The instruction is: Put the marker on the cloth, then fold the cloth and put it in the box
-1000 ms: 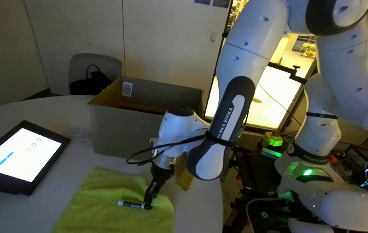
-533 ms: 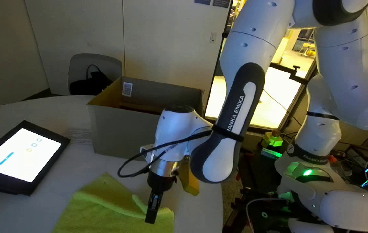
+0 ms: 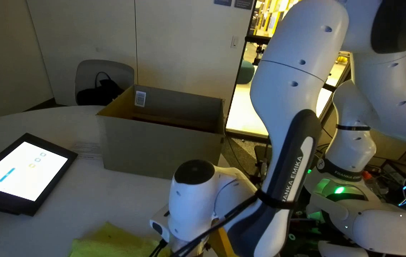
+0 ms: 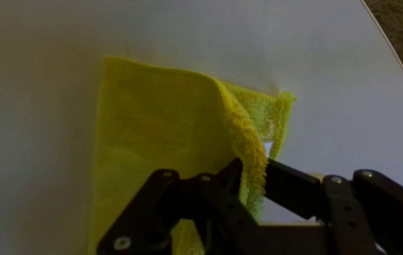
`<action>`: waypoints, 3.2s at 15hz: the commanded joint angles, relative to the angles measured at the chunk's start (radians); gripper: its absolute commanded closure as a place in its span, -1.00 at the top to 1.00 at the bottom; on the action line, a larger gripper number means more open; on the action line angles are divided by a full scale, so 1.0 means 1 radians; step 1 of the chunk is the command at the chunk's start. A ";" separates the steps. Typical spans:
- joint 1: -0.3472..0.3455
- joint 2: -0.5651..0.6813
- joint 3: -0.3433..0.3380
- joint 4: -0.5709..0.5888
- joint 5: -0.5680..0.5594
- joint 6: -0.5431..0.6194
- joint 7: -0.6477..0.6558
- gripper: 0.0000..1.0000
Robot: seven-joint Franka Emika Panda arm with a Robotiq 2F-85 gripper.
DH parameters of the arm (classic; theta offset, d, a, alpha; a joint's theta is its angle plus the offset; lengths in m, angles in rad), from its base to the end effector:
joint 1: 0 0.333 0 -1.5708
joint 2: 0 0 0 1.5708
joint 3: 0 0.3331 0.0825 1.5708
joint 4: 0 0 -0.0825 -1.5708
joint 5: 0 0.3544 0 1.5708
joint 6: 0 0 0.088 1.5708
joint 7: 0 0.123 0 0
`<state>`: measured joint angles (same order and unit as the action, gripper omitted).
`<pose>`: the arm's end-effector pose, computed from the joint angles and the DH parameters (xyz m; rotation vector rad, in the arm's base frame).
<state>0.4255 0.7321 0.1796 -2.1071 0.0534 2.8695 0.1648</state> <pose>0.4626 0.3200 0.0974 -2.9592 -0.5101 0.0224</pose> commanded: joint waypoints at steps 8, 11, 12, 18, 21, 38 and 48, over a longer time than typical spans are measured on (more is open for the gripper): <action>0.154 -0.023 -0.092 0.126 -0.108 -0.108 0.079 0.38; 0.132 -0.057 -0.072 0.123 -0.116 -0.122 0.056 0.85; 0.131 -0.074 -0.071 0.115 -0.118 -0.122 0.054 0.97; 0.021 -0.151 0.051 -0.003 -0.154 -0.138 -0.190 0.99; -0.024 -0.171 0.096 -0.081 -0.195 -0.128 -0.311 1.00; -0.074 -0.097 0.049 -0.176 -0.737 -0.016 -0.767 1.00; -0.065 0.026 -0.009 -0.104 -0.947 0.109 -0.816 1.00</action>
<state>0.3491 0.7150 0.1976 -2.2505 -0.8640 2.9535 -0.6380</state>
